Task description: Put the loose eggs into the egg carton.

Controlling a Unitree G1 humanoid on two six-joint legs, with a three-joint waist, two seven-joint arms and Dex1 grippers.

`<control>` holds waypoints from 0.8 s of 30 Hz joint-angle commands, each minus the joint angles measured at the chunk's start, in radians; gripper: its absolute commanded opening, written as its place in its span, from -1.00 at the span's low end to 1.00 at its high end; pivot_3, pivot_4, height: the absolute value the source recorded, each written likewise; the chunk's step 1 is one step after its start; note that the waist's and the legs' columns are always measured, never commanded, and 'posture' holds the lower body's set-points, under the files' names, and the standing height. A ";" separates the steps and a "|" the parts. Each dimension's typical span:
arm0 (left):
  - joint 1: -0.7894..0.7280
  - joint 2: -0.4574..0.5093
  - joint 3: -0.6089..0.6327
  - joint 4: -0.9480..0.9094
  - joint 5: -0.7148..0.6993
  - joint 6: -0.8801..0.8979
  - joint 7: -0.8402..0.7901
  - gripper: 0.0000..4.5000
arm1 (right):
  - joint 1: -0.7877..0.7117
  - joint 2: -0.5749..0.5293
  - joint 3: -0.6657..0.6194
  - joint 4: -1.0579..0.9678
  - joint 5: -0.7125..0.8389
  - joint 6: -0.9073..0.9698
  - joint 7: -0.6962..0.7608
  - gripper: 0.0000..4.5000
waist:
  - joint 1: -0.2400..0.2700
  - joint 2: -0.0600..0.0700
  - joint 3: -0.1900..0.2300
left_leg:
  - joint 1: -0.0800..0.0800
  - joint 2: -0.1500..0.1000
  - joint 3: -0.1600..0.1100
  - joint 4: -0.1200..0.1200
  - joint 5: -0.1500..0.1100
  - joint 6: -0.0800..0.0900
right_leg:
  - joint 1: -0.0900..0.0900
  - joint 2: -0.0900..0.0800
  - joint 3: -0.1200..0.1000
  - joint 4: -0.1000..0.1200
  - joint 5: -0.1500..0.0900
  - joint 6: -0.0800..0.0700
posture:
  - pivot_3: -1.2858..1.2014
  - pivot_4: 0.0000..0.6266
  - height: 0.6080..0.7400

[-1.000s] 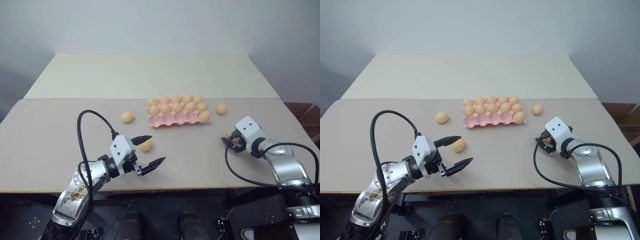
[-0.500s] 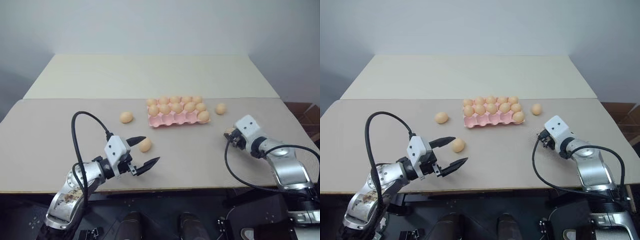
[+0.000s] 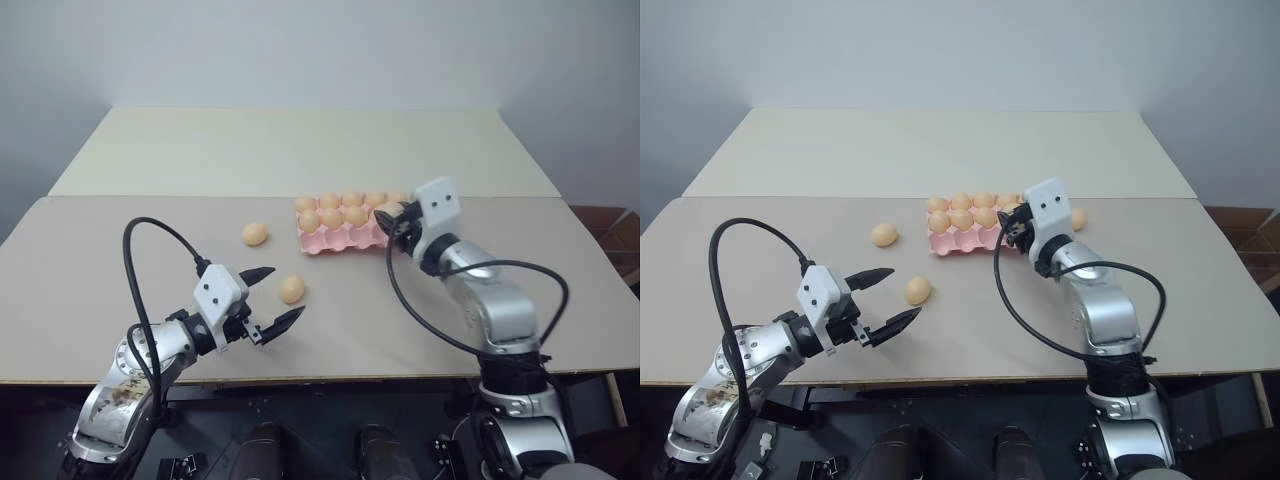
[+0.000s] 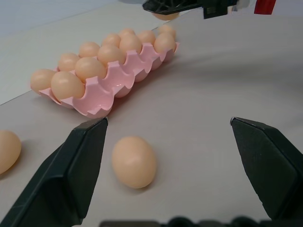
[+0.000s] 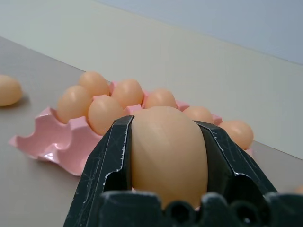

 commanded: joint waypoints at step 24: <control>0.004 -0.008 -0.008 -0.066 -0.005 0.006 0.024 1.00 | -0.100 0.055 0.013 0.294 -0.074 -0.198 -0.032 0.98 | -0.007 0.001 0.000 | 0.000 0.000 0.000 -0.001 0.000 0.000 | -0.001 0.000 0.000 0.001 0.000 0.000 | 0.03 -0.52 1.00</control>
